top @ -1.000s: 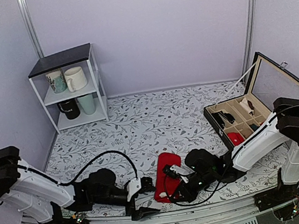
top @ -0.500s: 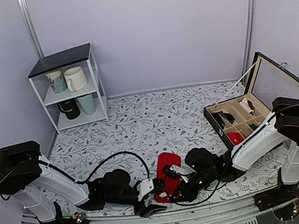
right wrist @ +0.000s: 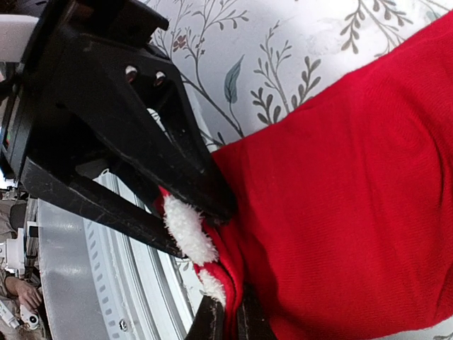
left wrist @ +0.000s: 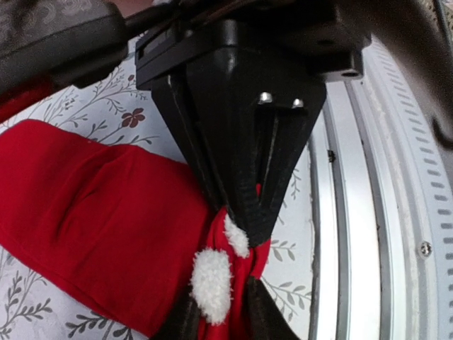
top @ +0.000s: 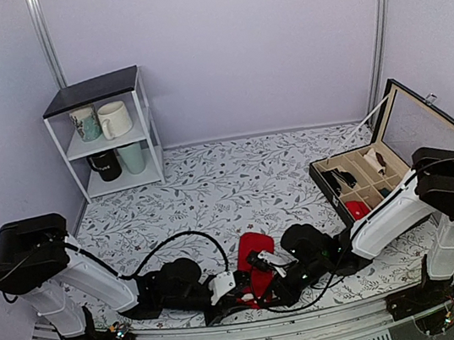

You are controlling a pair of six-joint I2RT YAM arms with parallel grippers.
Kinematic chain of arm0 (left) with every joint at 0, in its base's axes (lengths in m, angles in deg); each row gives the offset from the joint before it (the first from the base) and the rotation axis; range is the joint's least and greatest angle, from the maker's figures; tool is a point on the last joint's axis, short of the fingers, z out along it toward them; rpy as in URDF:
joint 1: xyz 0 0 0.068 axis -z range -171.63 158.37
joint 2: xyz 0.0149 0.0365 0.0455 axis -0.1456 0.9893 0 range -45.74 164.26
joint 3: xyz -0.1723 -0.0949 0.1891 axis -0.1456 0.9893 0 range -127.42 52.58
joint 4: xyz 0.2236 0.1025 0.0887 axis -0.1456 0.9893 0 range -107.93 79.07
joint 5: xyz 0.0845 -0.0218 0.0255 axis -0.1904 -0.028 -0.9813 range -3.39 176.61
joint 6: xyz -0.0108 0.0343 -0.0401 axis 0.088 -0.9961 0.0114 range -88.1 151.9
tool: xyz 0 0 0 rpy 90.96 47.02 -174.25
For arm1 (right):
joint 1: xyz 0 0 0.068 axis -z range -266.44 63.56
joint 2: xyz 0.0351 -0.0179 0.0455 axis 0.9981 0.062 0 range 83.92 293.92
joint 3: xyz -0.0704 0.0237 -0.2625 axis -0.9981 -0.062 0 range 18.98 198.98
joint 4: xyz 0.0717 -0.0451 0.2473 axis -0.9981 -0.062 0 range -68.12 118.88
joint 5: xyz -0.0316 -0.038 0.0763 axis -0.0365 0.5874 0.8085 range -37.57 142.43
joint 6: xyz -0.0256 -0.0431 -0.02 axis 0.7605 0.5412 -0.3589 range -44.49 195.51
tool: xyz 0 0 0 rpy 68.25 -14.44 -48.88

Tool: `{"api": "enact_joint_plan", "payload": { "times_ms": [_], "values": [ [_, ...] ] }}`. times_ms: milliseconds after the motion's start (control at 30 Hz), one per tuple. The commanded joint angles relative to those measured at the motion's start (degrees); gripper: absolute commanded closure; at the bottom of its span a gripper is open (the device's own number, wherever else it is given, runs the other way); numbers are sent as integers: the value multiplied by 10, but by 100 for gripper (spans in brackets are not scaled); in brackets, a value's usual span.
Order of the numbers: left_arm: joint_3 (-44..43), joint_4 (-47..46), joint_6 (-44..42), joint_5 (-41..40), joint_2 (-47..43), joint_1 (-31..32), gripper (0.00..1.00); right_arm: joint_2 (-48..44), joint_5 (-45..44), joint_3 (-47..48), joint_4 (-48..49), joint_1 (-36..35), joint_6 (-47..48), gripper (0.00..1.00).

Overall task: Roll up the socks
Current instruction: Roll a pair of socks at the center of the board.

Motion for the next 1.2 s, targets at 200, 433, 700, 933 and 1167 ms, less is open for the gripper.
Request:
{"api": "enact_joint_plan", "payload": {
  "times_ms": [200, 433, 700, 933, 1167],
  "values": [
    [-9, 34, 43, 16, -6, 7, 100, 7, -26, -25, -103, -3, 16, 65],
    [-11, 70, 111, 35, -12, 6, 100, -137, -98, -95, 15, -3, 48, 54],
    [0, 77, 178, 70, 7, -5, 100, -239, -235, -180, 130, -63, 181, 42],
    [7, 67, 195, 88, 27, -9, 100, -141, -291, -128, 120, -126, 247, 41],
    [10, 65, 196, 95, 32, -15, 100, -65, -325, -87, 142, -160, 263, 41]
  ]
}}
